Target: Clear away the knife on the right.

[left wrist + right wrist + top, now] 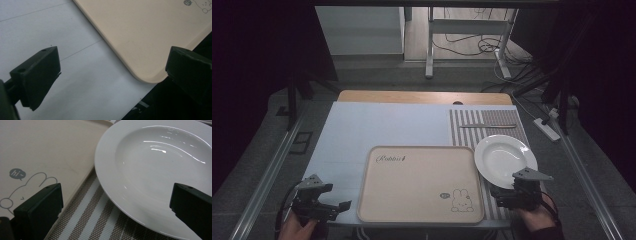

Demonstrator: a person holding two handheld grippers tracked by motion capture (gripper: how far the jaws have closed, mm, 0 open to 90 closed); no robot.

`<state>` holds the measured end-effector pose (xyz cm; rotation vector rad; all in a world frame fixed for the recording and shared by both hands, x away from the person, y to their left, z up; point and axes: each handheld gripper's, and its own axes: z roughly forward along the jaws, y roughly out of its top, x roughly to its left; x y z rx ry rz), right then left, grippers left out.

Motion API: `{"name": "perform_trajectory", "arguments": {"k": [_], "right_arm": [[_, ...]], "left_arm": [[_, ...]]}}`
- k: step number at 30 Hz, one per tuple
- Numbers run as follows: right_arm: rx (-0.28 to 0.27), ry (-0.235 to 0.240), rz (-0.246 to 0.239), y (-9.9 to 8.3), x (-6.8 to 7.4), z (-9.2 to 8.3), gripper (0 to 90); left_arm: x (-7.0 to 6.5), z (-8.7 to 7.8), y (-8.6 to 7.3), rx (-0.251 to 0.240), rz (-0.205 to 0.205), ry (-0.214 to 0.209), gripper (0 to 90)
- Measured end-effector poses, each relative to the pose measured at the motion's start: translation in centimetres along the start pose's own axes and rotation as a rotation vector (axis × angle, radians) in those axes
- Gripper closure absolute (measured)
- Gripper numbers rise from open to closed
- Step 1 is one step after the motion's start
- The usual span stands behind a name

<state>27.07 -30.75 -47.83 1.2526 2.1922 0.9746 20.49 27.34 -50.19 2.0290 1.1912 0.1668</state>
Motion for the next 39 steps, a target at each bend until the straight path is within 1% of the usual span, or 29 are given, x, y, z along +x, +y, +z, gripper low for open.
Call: {"name": "perform_trajectory", "arguments": {"k": [7,9,11,13,14,15,16,20,23,28,30,31,34,36,39], "right_arm": [[-0.011,0.006,0.006,0.3,0.1,0.1,0.0],[-0.016,0.025,0.028,0.5,0.1,0.2,0.0],[-0.015,0.032,0.031,0.6,0.0,0.2,0.0],[-0.012,0.033,0.027,0.7,0.1,0.3,0.0],[-0.009,0.027,0.006,0.9,0.1,0.3,0.0],[-0.009,0.027,0.006,0.9,0.1,0.3,0.0],[-0.005,0.033,-0.012,1.1,0.1,0.4,0.0],[-0.001,0.046,-0.027,1.4,0.0,0.7,0.0],[0.013,0.06,-0.044,1.6,-0.3,1.3,0.0],[0.004,0.071,-0.042,1.9,-0.6,1.6,0.0],[0.002,0.071,-0.048,2.1,-0.6,1.8,0.0],[0.0,0.079,-0.051,2.4,-0.7,2.0,0.3],[0.003,0.075,-0.053,2.6,-0.7,2.2,0.4],[0.007,0.074,-0.043,3.0,-0.9,2.5,0.4],[0.009,0.065,-0.041,3.4,-1.0,2.9,0.3]], "left_arm": [[0.0,0.0,0.0,-0.001,-0.003,-0.001,0.8],[0.0,0.0,0.0,-0.001,-0.004,-0.002,0.8],[0.0,0.0,0.0,-0.002,-0.005,-0.002,0.8],[0.0,0.0,0.0,-0.001,-0.004,-0.002,0.8],[0.1,0.0,0.0,-0.002,-0.005,-0.003,0.8],[0.1,0.0,0.0,-0.002,-0.005,-0.003,0.9],[0.1,0.0,0.0,-0.002,-0.006,-0.003,0.8],[0.0,0.0,0.0,-0.001,-0.005,-0.002,0.8],[0.1,0.0,0.0,-0.001,-0.007,-0.002,0.9],[0.1,0.0,0.0,0.0,-0.007,-0.002,0.8],[0.1,0.0,0.0,-0.001,-0.006,-0.002,0.9],[0.1,0.0,0.0,-0.001,-0.007,-0.002,0.8],[0.1,0.0,0.0,0.0,-0.005,-0.002,0.8],[0.1,0.0,0.0,0.0,-0.006,-0.002,0.8],[0.1,0.0,0.0,0.0,-0.005,-0.003,0.8]]}}
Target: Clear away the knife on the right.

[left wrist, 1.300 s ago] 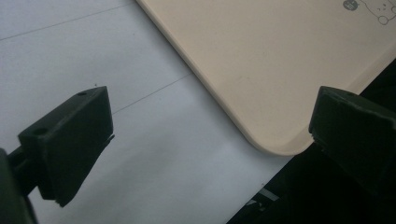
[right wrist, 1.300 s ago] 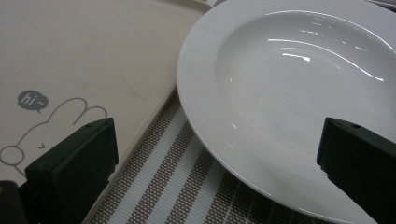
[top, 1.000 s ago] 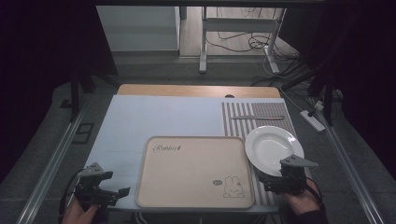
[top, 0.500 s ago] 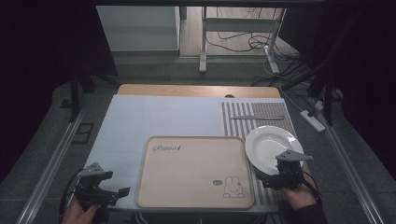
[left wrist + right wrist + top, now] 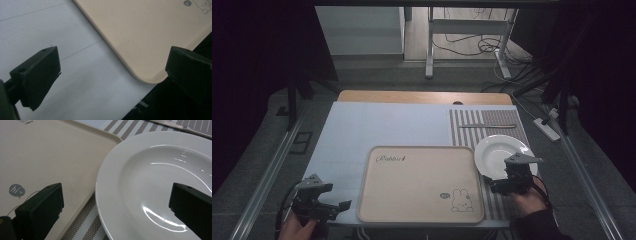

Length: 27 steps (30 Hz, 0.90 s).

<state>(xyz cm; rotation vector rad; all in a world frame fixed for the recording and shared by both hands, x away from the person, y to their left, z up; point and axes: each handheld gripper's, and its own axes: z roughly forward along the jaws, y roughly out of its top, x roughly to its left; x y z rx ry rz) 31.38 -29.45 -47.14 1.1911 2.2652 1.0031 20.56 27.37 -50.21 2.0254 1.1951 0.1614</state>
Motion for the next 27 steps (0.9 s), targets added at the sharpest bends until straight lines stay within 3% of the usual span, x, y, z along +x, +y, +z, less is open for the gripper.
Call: {"name": "perform_trajectory", "arguments": {"k": [4,12,27], "right_arm": [[-0.016,0.008,0.032,0.6,-0.4,0.4,0.3],[0.009,-0.002,0.05,1.1,-1.2,1.3,0.2],[0.064,-0.036,0.03,3.1,-2.8,3.7,0.2]], "left_arm": [[0.0,0.0,0.0,-0.001,-0.001,0.0,0.8],[0.0,0.0,0.0,0.0,-0.003,0.0,0.8],[0.1,0.0,0.1,0.002,-0.002,-0.001,0.8]]}}
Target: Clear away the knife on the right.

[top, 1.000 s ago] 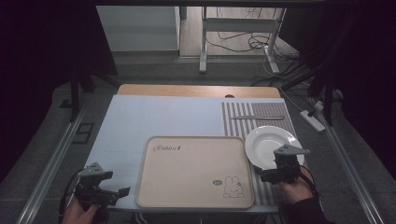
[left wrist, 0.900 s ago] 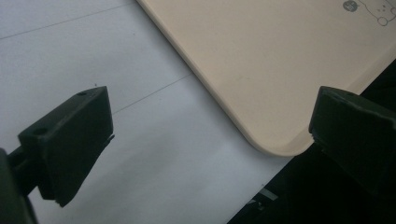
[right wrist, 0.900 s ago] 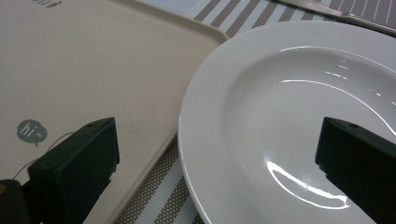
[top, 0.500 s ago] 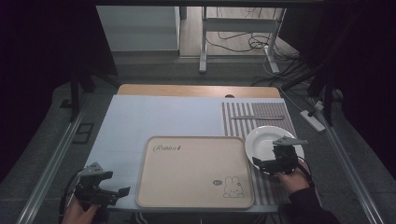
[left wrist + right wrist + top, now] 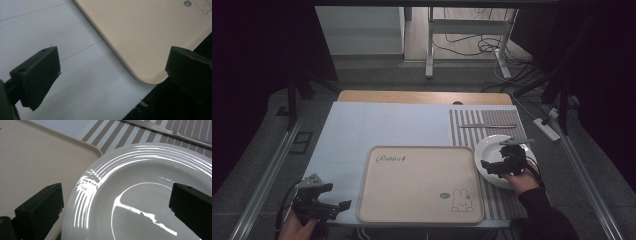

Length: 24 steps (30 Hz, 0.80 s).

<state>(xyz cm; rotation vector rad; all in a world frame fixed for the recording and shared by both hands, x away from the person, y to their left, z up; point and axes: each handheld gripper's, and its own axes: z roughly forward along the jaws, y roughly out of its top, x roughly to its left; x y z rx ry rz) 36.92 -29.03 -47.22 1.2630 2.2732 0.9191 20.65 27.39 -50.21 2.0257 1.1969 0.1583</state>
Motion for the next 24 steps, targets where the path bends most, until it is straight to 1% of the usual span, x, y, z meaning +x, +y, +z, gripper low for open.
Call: {"name": "perform_trajectory", "arguments": {"k": [3,7,8,13,14,16,17,18,20,24], "right_arm": [[0.013,0.001,0.003,0.5,-0.4,0.4,0.2],[0.026,-0.001,-0.003,1.1,-0.8,1.0,0.0],[0.032,0.0,-0.007,1.5,-1.0,1.3,0.0],[0.031,0.0,-0.004,2.4,-1.6,1.9,0.0],[0.029,-0.004,-0.004,2.8,-1.8,2.2,0.0],[0.032,-0.006,-0.006,3.0,-1.9,2.4,0.0],[0.03,-0.013,-0.007,3.3,-2.1,2.7,0.0],[0.03,-0.013,-0.007,3.3,-2.1,2.7,0.0],[0.04,-0.018,-0.002,3.7,-2.6,3.5,0.0],[0.045,-0.02,0.003,4.0,-3.0,4.1,0.0]], "left_arm": [[0.0,0.0,0.0,0.0,-0.001,0.0,0.8],[0.0,0.0,0.0,0.0,-0.001,-0.001,0.8],[0.0,0.0,0.0,0.0,-0.001,-0.001,0.8],[0.0,0.0,0.0,-0.001,-0.001,-0.001,0.8],[0.0,0.0,0.0,-0.001,-0.001,-0.001,0.8],[0.0,0.0,0.0,0.0,-0.001,-0.001,0.8],[0.0,0.0,0.0,0.0,-0.001,-0.001,0.8],[0.0,0.0,0.0,0.0,-0.001,-0.001,0.8],[0.0,0.0,0.0,-0.001,-0.001,-0.001,0.8],[0.0,0.0,0.0,-0.001,-0.001,-0.002,0.8]]}}
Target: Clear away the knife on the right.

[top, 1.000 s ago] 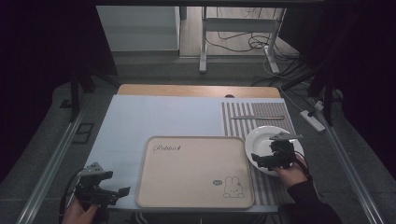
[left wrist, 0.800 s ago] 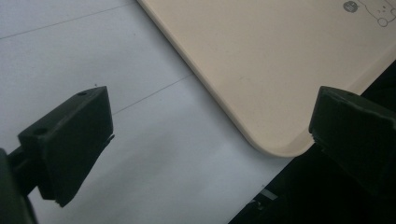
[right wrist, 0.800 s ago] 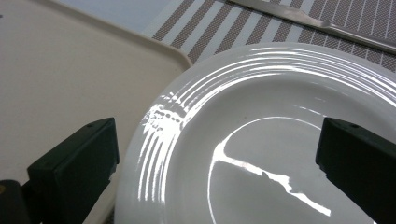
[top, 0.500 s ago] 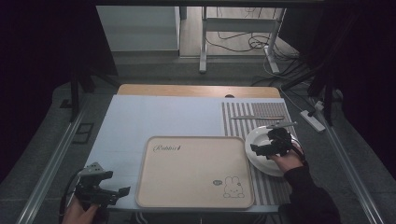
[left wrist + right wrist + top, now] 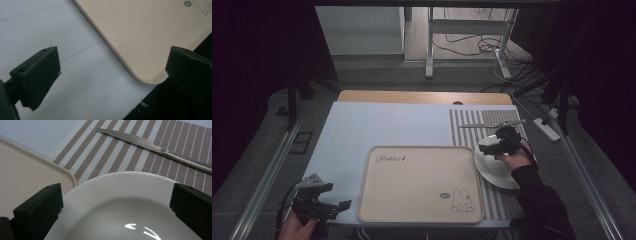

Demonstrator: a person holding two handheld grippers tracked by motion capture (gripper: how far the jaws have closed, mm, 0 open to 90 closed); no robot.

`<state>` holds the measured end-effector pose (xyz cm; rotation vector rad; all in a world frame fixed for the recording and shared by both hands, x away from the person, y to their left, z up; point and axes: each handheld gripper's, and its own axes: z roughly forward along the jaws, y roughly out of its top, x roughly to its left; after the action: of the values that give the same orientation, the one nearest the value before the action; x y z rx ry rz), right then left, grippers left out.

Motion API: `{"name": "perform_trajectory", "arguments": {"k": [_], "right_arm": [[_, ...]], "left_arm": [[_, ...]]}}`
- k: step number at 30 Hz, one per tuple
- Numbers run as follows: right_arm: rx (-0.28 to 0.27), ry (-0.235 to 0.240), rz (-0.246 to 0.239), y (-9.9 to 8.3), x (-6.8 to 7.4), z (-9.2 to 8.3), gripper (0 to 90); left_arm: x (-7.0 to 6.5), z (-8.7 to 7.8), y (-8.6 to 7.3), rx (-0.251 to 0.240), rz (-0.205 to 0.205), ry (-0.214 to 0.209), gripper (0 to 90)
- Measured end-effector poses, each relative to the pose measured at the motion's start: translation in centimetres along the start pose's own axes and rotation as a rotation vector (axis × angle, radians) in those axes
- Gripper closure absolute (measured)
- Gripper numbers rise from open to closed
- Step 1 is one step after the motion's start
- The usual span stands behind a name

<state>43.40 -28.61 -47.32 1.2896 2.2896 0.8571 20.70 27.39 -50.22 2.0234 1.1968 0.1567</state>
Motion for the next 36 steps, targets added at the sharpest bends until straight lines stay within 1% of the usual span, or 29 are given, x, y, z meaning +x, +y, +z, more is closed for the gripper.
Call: {"name": "perform_trajectory", "arguments": {"k": [1,6,7,8,9,10,11,12,14,15,16,17,20,21,22,23,24,28,32,36], "right_arm": [[0.007,0.0,0.0,0.3,-0.3,0.3,0.0],[0.019,-0.014,-0.001,0.9,-0.9,0.8,0.0],[0.024,-0.019,0.004,1.0,-1.0,0.9,0.0],[0.024,-0.031,0.004,1.4,-1.5,1.1,0.0],[0.024,-0.031,0.004,1.4,-1.5,1.1,0.0],[0.028,-0.043,0.009,1.6,-2.1,1.3,0.0],[0.028,-0.043,0.009,1.6,-2.1,1.3,0.0],[0.036,-0.053,0.013,1.9,-2.6,1.6,0.0],[0.044,-0.065,0.019,2.1,-3.1,1.8,0.0],[0.044,-0.065,0.019,2.1,-3.1,1.8,0.0],[0.049,-0.074,0.028,2.4,-3.7,2.1,0.0],[0.049,-0.074,0.028,2.4,-3.7,2.1,0.0],[0.052,-0.089,0.046,2.9,-4.5,2.6,0.0],[0.052,-0.089,0.046,2.9,-4.5,2.6,0.0],[0.056,-0.093,0.056,3.1,-4.9,2.9,0.0],[0.056,-0.093,0.056,3.1,-4.9,2.9,0.0],[0.057,-0.098,0.06,3.2,-5.3,3.2,0.0],[0.061,-0.103,0.07,3.3,-5.8,3.7,0.0],[0.076,-0.122,0.071,3.4,-6.5,4.6,0.0],[0.091,-0.129,0.076,3.5,-6.9,5.1,0.0]], "left_arm": [[0.0,0.0,0.0,0.0,0.0,0.0,0.8],[0.0,0.0,0.0,0.0,0.001,0.0,0.8],[0.0,0.0,0.0,0.0,0.002,0.0,0.8],[0.0,0.0,0.0,0.0,0.003,0.0,0.8],[0.0,0.0,0.0,0.0,0.002,0.0,0.8],[0.0,0.0,0.0,0.0,0.002,0.0,0.8],[0.0,0.0,0.0,0.0,0.002,0.0,0.8],[0.0,0.0,0.0,0.0,0.001,0.0,0.8],[0.0,0.0,0.0,0.0,0.002,0.0,0.8],[0.0,0.0,0.0,0.0,0.002,0.0,0.8],[0.0,0.0,0.0,0.0,0.001,0.0,0.8],[0.0,0.0,0.0,0.0,0.001,0.0,0.8],[0.0,0.0,0.0,0.0,0.002,-0.001,0.8],[0.0,0.0,0.0,0.0,0.001,-0.001,0.8],[0.0,0.0,0.0,0.0,0.002,-0.001,0.8],[0.0,0.0,0.0,0.0,0.003,-0.001,0.8],[0.0,0.0,0.0,0.0,0.003,-0.001,0.8],[0.0,0.0,0.0,-0.001,0.003,-0.001,0.8],[0.0,0.0,0.0,-0.001,0.003,-0.002,0.8],[0.0,0.0,0.0,-0.001,0.004,-0.002,0.8]]}}
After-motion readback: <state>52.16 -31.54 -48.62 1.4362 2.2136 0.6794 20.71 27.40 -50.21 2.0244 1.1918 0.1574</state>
